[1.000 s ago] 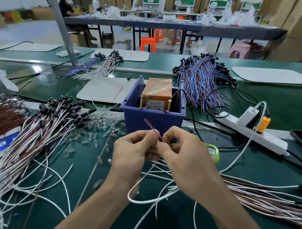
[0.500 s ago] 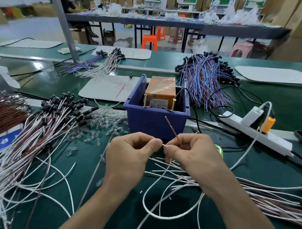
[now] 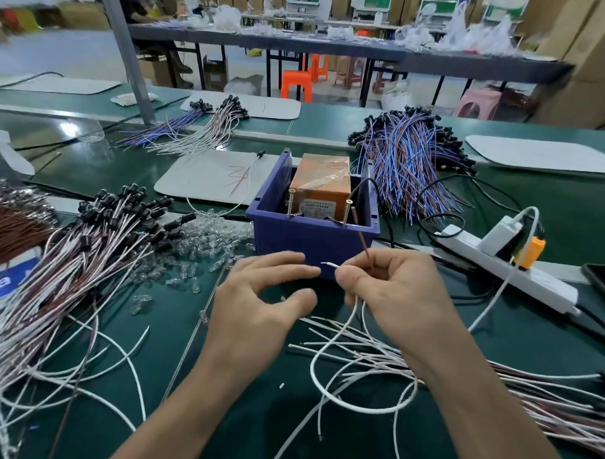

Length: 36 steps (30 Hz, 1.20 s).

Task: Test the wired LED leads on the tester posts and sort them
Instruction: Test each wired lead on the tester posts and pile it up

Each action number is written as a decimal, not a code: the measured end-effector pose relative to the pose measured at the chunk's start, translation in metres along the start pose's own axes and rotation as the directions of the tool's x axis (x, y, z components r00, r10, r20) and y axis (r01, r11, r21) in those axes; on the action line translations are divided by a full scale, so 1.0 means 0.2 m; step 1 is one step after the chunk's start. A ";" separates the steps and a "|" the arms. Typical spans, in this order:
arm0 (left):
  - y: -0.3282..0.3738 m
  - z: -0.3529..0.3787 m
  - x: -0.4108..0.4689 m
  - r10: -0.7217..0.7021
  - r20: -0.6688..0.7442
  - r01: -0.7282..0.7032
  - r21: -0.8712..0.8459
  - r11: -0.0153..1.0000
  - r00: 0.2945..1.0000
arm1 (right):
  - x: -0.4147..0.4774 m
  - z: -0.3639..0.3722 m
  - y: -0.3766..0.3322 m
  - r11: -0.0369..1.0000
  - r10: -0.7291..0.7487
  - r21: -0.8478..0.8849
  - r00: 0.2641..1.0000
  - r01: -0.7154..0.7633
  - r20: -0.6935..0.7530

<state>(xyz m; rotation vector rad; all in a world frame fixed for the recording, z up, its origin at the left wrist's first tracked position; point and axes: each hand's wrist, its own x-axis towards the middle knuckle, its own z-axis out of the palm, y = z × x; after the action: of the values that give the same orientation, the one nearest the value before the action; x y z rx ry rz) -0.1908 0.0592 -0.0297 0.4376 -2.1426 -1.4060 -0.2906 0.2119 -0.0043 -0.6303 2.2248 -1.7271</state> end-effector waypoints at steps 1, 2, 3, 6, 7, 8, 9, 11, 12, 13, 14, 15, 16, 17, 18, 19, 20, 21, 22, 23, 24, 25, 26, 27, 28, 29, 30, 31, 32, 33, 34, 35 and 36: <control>0.02 0.01 -0.01 -0.039 0.080 0.052 -0.159 0.986 0.996 | 0.00 0.02 -0.01 1.000 -0.002 -0.006 1.000 0.002 0.029; 0.04 0.02 -0.02 -0.079 0.150 0.125 -0.327 0.937 0.986 | -0.01 0.03 -0.02 1.000 -0.002 -0.013 0.998 0.003 0.059; 0.05 0.02 -0.02 -0.113 0.190 0.189 -0.452 0.872 0.975 | -0.01 0.05 -0.02 1.000 -0.001 -0.020 0.996 0.003 0.085; 0.06 0.04 -0.03 -0.191 0.223 0.290 -0.617 0.731 0.956 | -0.01 0.08 -0.04 0.997 0.040 0.063 0.987 -0.051 0.156; 0.06 0.04 -0.02 -0.192 0.224 0.293 -0.645 0.706 0.956 | -0.01 0.09 -0.05 0.988 0.062 0.127 0.978 -0.088 0.199; 0.06 0.03 -0.02 -0.190 0.222 0.292 -0.670 0.682 0.956 | -0.02 0.09 -0.06 0.975 0.079 0.183 0.964 -0.128 0.254; 0.05 0.02 -0.01 -0.203 0.217 0.297 -0.692 0.658 0.955 | -0.02 0.08 -0.07 0.965 0.090 0.209 0.947 -0.160 0.310; 0.05 0.00 0.02 -0.248 0.199 0.312 -0.737 0.600 0.948 | -0.02 0.06 -0.08 0.963 0.100 0.195 0.917 -0.187 0.386; 0.05 0.00 0.03 -0.267 0.185 0.310 -0.755 0.578 0.946 | -0.02 0.06 -0.09 0.961 0.107 0.192 0.910 -0.198 0.400; 0.04 -0.01 0.05 -0.278 0.165 0.300 -0.769 0.565 0.946 | -0.03 0.06 -0.09 0.954 0.118 0.207 0.908 -0.216 0.402; 0.04 -0.01 0.05 -0.283 0.152 0.291 -0.781 0.553 0.947 | -0.03 0.08 -0.09 0.943 0.136 0.229 0.907 -0.242 0.398; 0.03 -0.01 0.06 -0.280 0.156 0.290 -0.790 0.540 0.947 | -0.04 0.10 -0.09 0.932 0.155 0.243 0.903 -0.267 0.401; 0.03 -0.01 0.06 -0.271 0.173 0.297 -0.793 0.532 0.947 | -0.05 0.13 -0.09 0.924 0.168 0.251 0.896 -0.288 0.411; 0.03 -0.01 0.06 -0.260 0.192 0.307 -0.789 0.533 0.946 | -0.05 0.16 -0.10 0.919 0.170 0.255 0.887 -0.299 0.429; 0.03 0.00 0.06 -0.253 0.208 0.316 -0.781 0.538 0.945 | -0.06 0.18 -0.10 0.915 0.168 0.265 0.883 -0.305 0.437; 0.02 -0.01 0.06 -0.252 0.221 0.327 -0.774 0.543 0.942 | -0.06 0.20 -0.11 0.909 0.167 0.283 0.888 -0.307 0.430; 0.01 -0.01 0.06 -0.254 0.241 0.344 -0.766 0.543 0.937 | -0.06 0.21 -0.11 0.902 0.173 0.303 0.900 -0.308 0.399; 0.01 -0.01 0.06 -0.246 0.279 0.371 -0.756 0.539 0.928 | -0.05 0.22 -0.11 0.895 0.182 0.325 0.916 -0.304 0.357; 0.00 -0.02 0.07 -0.227 0.330 0.400 -0.748 0.529 0.916 | -0.04 0.22 -0.12 0.890 0.193 0.342 0.928 -0.303 0.319; 0.00 -0.03 0.07 -0.208 0.374 0.426 -0.747 0.511 0.904 | -0.03 0.22 -0.12 0.886 0.202 0.348 0.931 -0.306 0.303; 0.00 -0.04 0.07 -0.193 0.407 0.448 -0.754 0.480 0.893 | -0.02 0.22 -0.13 0.887 0.206 0.339 0.927 -0.312 0.315; 0.00 -0.05 0.07 -0.187 0.428 0.465 -0.768 0.440 0.884 | -0.02 0.22 -0.14 0.891 0.204 0.321 0.915 -0.322 0.349; 0.00 -0.07 0.07 -0.189 0.438 0.476 -0.782 0.402 0.879 | -0.03 0.21 -0.14 0.896 0.200 0.299 0.898 -0.330 0.392; 0.01 -0.08 0.07 -0.210 0.430 0.479 -0.793 0.377 0.878 | -0.03 0.20 -0.15 0.903 0.192 0.276 0.884 -0.329 0.427; 0.02 -0.10 0.08 -0.261 0.397 0.471 -0.799 0.373 0.880 | -0.03 0.18 -0.15 0.920 0.178 0.241 0.878 -0.308 0.444; 0.03 -0.12 0.10 -0.330 0.339 0.456 -0.795 0.400 0.881 | -0.04 0.15 -0.16 0.947 0.155 0.191 0.888 -0.258 0.433; 0.05 -0.14 0.12 -0.395 0.258 0.434 -0.771 0.466 0.882 | -0.04 0.11 -0.17 0.976 0.124 0.119 0.913 -0.183 0.388; 0.05 -0.16 0.15 -0.426 0.159 0.401 -0.718 0.569 0.890 | -0.04 0.07 -0.18 0.994 0.083 0.036 0.945 -0.100 0.317; 0.05 -0.19 0.17 -0.424 0.053 0.359 -0.632 0.687 0.904 | -0.04 0.03 -0.18 0.999 0.029 -0.042 0.973 -0.019 0.229; 0.05 -0.21 0.20 -0.392 -0.052 0.310 -0.521 0.795 0.918 | -0.04 -0.01 -0.18 0.993 -0.033 -0.106 0.990 0.048 0.136; 0.06 -0.21 0.23 -0.346 -0.142 0.268 -0.392 0.880 0.927 | -0.04 -0.05 -0.18 0.980 -0.093 -0.173 0.995 0.100 0.046; 0.06 -0.21 0.25 -0.290 -0.207 0.233 -0.260 0.937 0.934 | -0.03 -0.08 -0.17 0.957 -0.148 -0.257 0.989 0.135 -0.029; 0.07 -0.21 0.28 -0.232 -0.246 0.203 -0.137 0.970 0.941 | -0.03 -0.10 -0.17 0.926 -0.190 -0.344 0.979 0.152 -0.079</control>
<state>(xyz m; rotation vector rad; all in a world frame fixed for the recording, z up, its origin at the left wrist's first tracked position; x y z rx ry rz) -0.2101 0.0043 0.0093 0.7917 -1.8397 -1.4837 -0.2886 0.2248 0.0328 -0.8453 2.6455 -1.4957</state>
